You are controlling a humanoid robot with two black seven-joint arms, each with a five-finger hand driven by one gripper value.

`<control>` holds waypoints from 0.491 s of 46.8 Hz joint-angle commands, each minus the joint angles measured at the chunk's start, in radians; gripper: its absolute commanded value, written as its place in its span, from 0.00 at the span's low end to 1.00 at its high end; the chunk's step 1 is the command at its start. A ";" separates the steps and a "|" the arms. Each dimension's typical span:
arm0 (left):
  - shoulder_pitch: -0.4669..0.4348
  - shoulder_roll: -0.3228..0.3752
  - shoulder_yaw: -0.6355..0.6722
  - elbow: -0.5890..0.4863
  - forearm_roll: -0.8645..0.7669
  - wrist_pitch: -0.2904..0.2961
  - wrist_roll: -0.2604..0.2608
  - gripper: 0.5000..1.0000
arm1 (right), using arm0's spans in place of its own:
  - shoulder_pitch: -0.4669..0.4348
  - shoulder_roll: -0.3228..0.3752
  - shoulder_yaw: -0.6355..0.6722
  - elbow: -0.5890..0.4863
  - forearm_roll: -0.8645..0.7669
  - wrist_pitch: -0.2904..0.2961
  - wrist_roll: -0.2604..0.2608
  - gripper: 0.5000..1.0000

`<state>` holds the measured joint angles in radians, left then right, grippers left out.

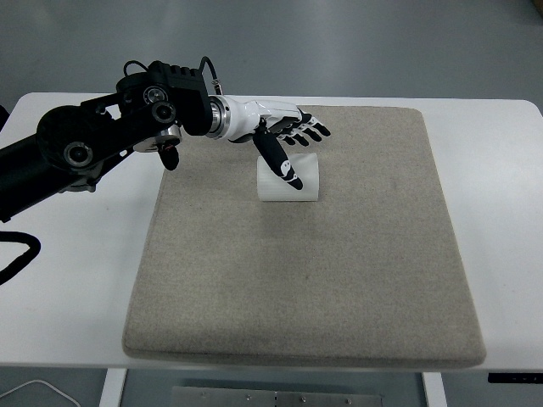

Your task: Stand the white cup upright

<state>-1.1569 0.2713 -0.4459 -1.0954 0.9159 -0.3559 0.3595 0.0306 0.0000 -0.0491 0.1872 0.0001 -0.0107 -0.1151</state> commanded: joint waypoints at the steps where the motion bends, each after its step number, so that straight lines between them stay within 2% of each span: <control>1: 0.008 -0.006 -0.002 0.003 0.055 0.005 -0.007 0.96 | 0.000 0.000 0.000 0.000 0.000 0.000 0.000 0.86; 7: 0.009 -0.010 -0.002 0.006 0.093 0.031 -0.017 0.96 | 0.000 0.000 0.000 0.000 0.000 0.000 0.000 0.86; 23: 0.013 -0.040 0.015 0.048 0.147 0.031 -0.022 0.96 | 0.000 0.000 0.000 0.000 0.001 0.000 0.000 0.86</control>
<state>-1.1451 0.2337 -0.4371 -1.0574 1.0450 -0.3250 0.3397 0.0307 0.0000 -0.0491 0.1871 0.0001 -0.0107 -0.1152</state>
